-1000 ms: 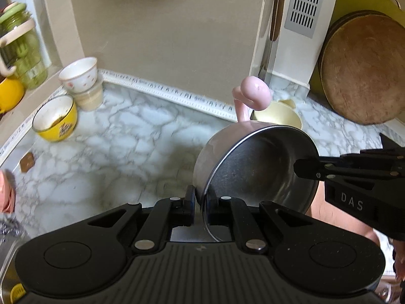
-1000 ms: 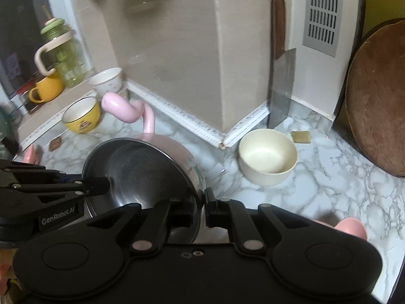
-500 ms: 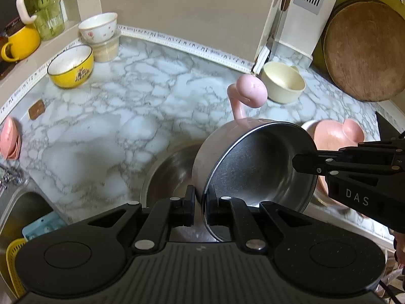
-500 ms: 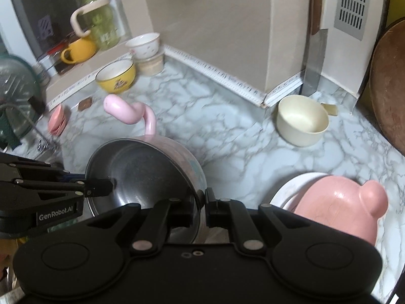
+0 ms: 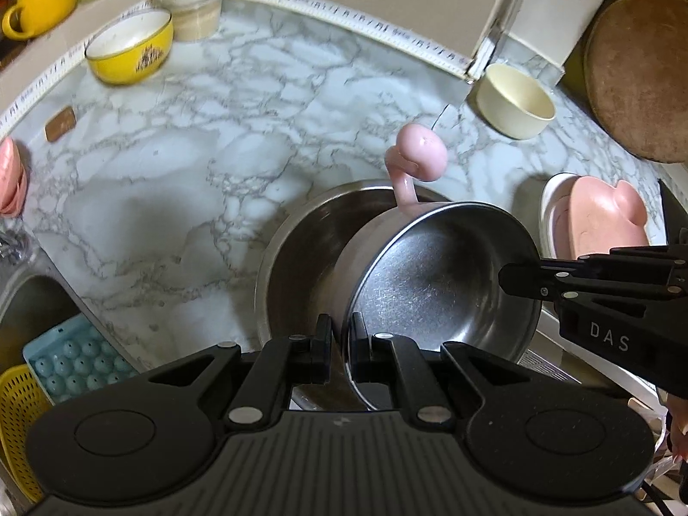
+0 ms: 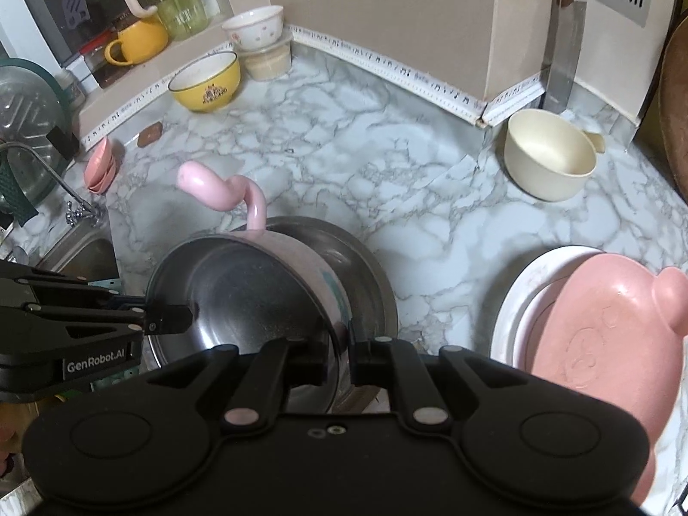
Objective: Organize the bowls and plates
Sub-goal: 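Lift the pink saucepan and carry it over the steel bowl, then lower the pink saucepan into the steel bowl and open both grippers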
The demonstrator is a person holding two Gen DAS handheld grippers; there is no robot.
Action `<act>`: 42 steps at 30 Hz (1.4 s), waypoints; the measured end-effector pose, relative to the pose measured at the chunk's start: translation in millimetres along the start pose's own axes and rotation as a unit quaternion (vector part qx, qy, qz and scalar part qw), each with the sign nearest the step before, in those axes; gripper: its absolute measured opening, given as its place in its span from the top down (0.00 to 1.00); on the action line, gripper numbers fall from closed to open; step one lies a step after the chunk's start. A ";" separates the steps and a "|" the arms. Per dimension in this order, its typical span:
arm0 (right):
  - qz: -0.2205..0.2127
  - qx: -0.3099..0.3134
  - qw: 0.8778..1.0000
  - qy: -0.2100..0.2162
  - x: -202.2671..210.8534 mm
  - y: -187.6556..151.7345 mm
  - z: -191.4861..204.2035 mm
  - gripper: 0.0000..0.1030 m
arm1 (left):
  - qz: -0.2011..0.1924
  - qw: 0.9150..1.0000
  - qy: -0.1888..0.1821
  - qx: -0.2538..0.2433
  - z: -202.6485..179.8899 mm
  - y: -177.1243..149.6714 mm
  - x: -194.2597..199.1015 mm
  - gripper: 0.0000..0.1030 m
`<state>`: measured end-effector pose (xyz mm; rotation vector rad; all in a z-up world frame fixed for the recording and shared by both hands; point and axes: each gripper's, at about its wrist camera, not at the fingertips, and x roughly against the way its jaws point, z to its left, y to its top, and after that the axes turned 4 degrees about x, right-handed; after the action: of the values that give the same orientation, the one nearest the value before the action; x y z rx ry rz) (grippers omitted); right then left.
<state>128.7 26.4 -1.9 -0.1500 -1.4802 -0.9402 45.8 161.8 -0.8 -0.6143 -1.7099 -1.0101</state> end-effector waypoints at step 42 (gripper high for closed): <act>-0.010 0.016 1.000 0.021 -16.6 12.5 -3.1 0.63 | -0.056 0.998 -0.009 -0.023 20.0 7.4 1.0 0.91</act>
<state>141.6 40.0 -11.4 -0.0913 -1.4604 -0.9293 41.1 182.6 -0.1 -0.5623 -1.7577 -1.1280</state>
